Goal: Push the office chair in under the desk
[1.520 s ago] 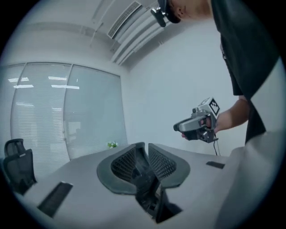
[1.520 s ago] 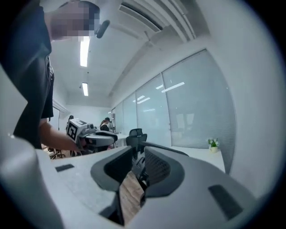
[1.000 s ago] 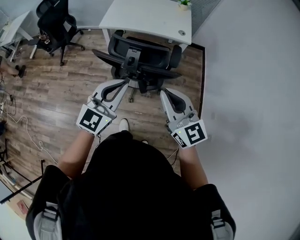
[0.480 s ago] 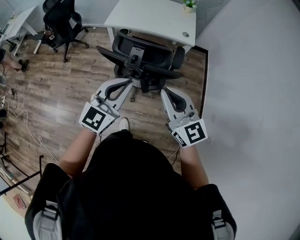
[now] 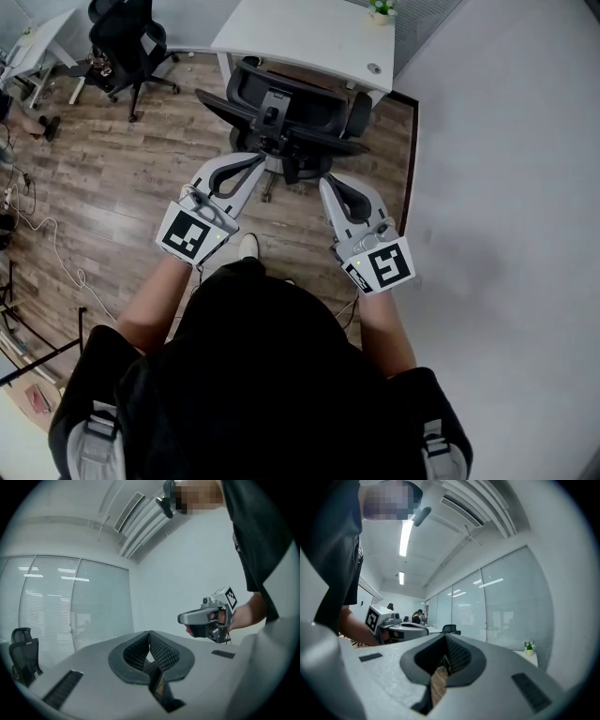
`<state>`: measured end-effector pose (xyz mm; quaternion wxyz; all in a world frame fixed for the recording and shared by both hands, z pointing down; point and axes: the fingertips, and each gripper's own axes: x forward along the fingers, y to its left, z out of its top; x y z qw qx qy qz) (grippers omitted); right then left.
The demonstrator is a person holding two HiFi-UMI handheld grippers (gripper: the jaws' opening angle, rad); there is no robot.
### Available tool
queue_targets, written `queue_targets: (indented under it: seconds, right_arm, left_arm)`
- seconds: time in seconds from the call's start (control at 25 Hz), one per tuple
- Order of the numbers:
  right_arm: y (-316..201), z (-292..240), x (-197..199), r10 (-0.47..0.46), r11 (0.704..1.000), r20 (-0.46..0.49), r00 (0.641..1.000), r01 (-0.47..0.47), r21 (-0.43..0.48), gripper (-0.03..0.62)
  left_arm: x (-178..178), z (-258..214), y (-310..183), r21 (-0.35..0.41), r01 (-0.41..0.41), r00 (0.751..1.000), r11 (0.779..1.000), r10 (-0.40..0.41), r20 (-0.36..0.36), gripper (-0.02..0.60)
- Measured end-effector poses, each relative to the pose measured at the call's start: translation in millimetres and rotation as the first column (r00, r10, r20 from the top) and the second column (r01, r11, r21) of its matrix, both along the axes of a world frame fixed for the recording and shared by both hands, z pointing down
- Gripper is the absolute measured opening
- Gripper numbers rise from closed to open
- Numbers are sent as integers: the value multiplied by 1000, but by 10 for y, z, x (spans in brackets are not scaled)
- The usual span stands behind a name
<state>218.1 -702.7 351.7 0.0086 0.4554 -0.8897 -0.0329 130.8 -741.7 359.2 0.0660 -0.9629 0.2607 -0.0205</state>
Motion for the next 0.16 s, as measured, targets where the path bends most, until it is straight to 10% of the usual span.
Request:
queue_targets:
  seconds: [0.16]
  right_arm:
    - [22, 30, 11, 4, 1000, 0, 1000, -4, -2, 2]
  left_arm:
    - [11, 40, 47, 3, 0, 1000, 1000, 0, 9, -5]
